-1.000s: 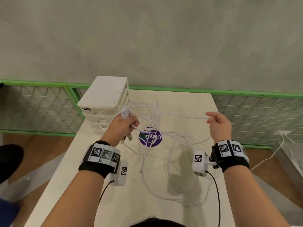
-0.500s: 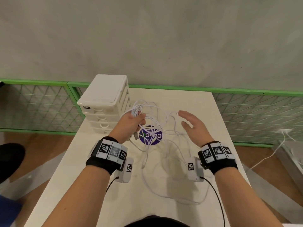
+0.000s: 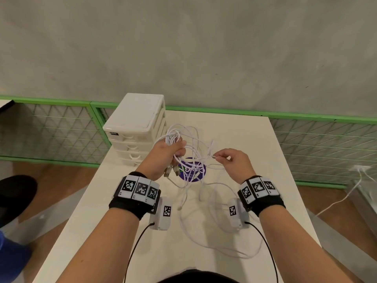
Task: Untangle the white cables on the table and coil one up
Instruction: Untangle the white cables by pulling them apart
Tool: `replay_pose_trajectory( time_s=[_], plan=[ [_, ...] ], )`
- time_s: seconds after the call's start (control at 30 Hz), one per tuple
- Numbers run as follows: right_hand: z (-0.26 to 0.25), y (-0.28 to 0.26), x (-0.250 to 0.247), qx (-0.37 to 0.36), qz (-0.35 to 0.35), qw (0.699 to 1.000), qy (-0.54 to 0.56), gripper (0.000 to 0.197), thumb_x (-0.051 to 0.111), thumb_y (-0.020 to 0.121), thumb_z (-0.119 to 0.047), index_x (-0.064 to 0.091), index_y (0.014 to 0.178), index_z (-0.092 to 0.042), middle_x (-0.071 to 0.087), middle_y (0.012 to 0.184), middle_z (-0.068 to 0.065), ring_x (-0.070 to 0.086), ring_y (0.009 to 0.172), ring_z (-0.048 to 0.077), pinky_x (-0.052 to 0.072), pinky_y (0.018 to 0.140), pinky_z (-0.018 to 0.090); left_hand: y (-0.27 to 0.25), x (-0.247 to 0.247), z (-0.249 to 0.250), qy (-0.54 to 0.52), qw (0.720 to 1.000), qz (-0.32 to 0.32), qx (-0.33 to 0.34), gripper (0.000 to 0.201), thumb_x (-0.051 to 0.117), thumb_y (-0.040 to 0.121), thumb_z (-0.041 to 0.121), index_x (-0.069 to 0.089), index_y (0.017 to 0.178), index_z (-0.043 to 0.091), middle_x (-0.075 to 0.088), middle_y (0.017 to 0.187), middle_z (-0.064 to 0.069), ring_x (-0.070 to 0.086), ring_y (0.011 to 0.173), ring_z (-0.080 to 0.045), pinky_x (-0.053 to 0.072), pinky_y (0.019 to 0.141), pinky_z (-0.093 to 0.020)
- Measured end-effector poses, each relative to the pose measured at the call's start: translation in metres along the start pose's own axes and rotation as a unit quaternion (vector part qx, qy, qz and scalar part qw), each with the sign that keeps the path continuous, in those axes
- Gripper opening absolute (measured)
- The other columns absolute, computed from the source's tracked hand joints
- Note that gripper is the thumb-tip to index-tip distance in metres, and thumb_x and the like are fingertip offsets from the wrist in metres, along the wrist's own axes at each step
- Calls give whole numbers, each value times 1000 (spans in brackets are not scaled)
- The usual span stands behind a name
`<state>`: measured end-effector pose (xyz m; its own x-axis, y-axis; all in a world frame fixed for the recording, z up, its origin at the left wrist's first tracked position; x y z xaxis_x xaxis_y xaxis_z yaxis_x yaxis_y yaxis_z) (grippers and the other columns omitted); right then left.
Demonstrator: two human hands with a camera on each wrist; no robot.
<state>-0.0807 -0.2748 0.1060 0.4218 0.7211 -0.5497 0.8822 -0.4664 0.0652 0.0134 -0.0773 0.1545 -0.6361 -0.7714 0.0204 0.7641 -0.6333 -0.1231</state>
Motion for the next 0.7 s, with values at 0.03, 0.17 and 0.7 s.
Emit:
replay_pose_trajectory(
  time_s=[0.03, 0.17, 0.7],
  plan=[
    [4, 0, -1, 7, 5, 1000, -20, 13, 62, 88, -15, 70, 84, -25, 58, 72, -14, 49, 64, 2, 35, 58, 8, 1, -1, 1, -11, 1000, 2, 5, 29, 49, 98, 11, 40, 71, 19, 37, 51, 10, 30, 42, -9, 27, 40, -18],
    [21, 3, -25, 83, 51, 992, -79, 13, 59, 90, -20, 69, 85, -26, 56, 67, -9, 50, 63, 13, 37, 55, 22, 1, -8, 4, -64, 998, 18, 13, 28, 49, 97, 7, 42, 74, 20, 34, 51, 10, 30, 45, -6, 25, 43, -17],
    [-35, -6, -5, -41, -127, 972, 196, 31, 45, 94, 1, 67, 93, -21, 69, 92, -4, 62, 90, 3, 43, 93, 15, 5, 7, -6, 162, 976, 143, -19, 35, 54, 93, 26, 51, 60, 15, 52, 64, -9, 46, 58, -22, 42, 59, -33]
  ],
)
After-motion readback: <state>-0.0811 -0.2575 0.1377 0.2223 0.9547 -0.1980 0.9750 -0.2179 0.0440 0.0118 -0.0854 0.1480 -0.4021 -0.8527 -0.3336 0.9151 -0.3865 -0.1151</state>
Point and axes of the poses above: each hand's wrist, its own y-axis towards the middle knuckle, its own x-axis out of the palm, z = x × y, the point moved 1 cm from there along y, towards the middle knuckle
